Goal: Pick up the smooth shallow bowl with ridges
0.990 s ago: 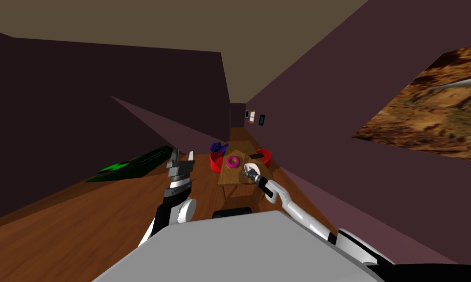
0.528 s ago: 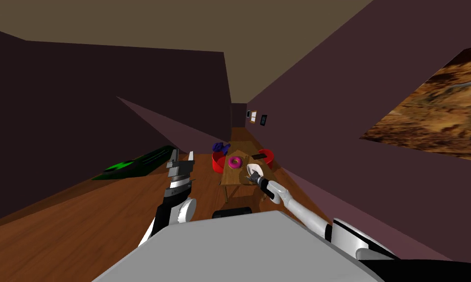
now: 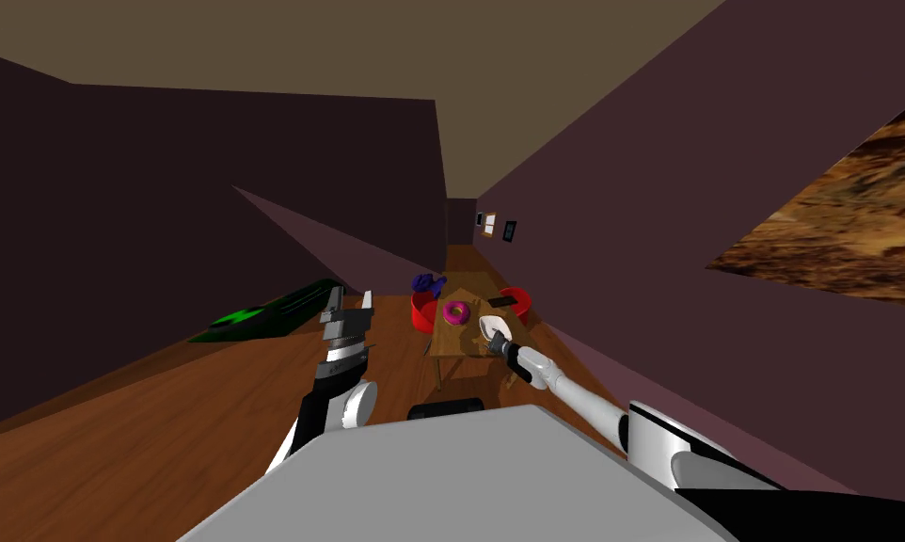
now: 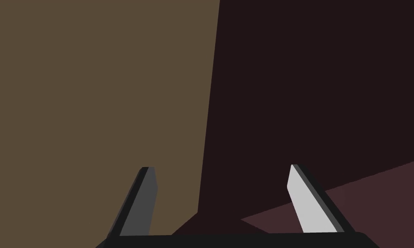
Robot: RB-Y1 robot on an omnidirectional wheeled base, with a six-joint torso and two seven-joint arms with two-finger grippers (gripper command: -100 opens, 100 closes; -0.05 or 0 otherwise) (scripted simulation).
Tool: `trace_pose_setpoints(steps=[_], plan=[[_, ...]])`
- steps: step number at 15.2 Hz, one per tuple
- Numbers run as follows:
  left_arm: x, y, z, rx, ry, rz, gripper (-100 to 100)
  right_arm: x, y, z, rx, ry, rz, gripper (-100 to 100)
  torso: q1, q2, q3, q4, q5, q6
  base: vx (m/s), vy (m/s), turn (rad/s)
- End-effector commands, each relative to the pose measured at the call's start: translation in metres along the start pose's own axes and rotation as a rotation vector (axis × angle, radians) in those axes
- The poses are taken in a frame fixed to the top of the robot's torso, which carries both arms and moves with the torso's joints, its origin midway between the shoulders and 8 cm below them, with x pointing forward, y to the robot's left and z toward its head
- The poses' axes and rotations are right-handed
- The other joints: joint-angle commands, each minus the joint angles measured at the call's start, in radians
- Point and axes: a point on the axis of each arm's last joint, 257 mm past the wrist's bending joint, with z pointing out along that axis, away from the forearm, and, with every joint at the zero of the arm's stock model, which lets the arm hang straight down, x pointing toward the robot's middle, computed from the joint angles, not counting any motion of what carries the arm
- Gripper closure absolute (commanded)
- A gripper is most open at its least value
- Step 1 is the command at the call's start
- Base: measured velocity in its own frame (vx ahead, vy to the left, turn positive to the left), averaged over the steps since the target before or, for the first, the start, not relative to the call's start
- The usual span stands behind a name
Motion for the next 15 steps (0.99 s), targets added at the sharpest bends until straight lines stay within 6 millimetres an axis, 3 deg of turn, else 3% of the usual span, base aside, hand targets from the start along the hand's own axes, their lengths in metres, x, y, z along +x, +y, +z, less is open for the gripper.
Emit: trace_pose_setpoints(steps=[1, 2, 3, 4, 5, 8, 9, 11, 15], plan=[[0.0, 0.0, 0.0, 0.0, 0.0, 0.0, 0, 0.014, -0.008, -0.003, 0.008, 0.038, -0.073, -100, 0.0, 0.0, 0.0, 0.0, 0.0, 0.0, 0.016, 0.052, 0.025], [0.0, 0.0, 0.0, 0.0, 0.0, 0.0, 0, 0.033, -0.016, -0.004, 0.015, 0.081, -0.152, -100, 0.0, 0.0, 0.0, 0.0, 0.0, 0.0, 0.009, 0.054, 0.035], [0.0, 0.0, 0.0, 0.0, 0.0, 0.0, 0, 0.033, -0.016, -0.004, 0.015, 0.081, -0.152, -100, 0.0, 0.0, 0.0, 0.0, 0.0, 0.0, 0.009, 0.049, 0.024], [0.0, 0.0, 0.0, 0.0, 0.0, 0.0, 0, 0.05, -0.024, -0.007, 0.021, 0.122, -0.226, -100, 0.0, 0.001, 0.0, 0.0, 0.0, 0.0, 0.014, 0.06, 0.03], [0.0, 0.0, 0.0, 0.0, 0.0, 0.0, 0, 0.05, -0.024, -0.007, 0.021, 0.122, -0.226, -100, 0.0, 0.001, 0.0, 0.0, 0.0, 0.0, 0.013, 0.059, 0.016], [0.0, 0.0, 0.0, 0.0, 0.0, 0.0, 0, 0.079, -0.04, -0.012, 0.029, 0.191, -0.359, -100, 0.0, 0.0, 0.0, 0.0, 0.0, 0.0, 0.016, 0.049, 0.025], [0.0, 0.0, 0.0, 0.0, 0.0, 0.0, 0, 0.08, -0.04, -0.013, 0.029, 0.194, -0.359, -100, -0.001, 0.0, 0.0, 0.0, 0.0, 0.0, 0.011, 0.039, 0.02], [0.0, 0.0, 0.0, 0.0, 0.0, 0.0, 0, 0.104, -0.052, -0.02, 0.029, 0.253, -0.47, -100, -0.001, 0.001, 0.0, 0.0, 0.0, 0.0, 0.012, 0.044, 0.025], [0.0, 0.0, 0.0, 0.0, 0.0, 0.0, 0, 0.115, -0.057, -0.023, 0.027, 0.278, -0.516, -100, -0.001, 0.001, 0.0, 0.0, 0.0, 0.0, 0.012, 0.034, 0.012]])
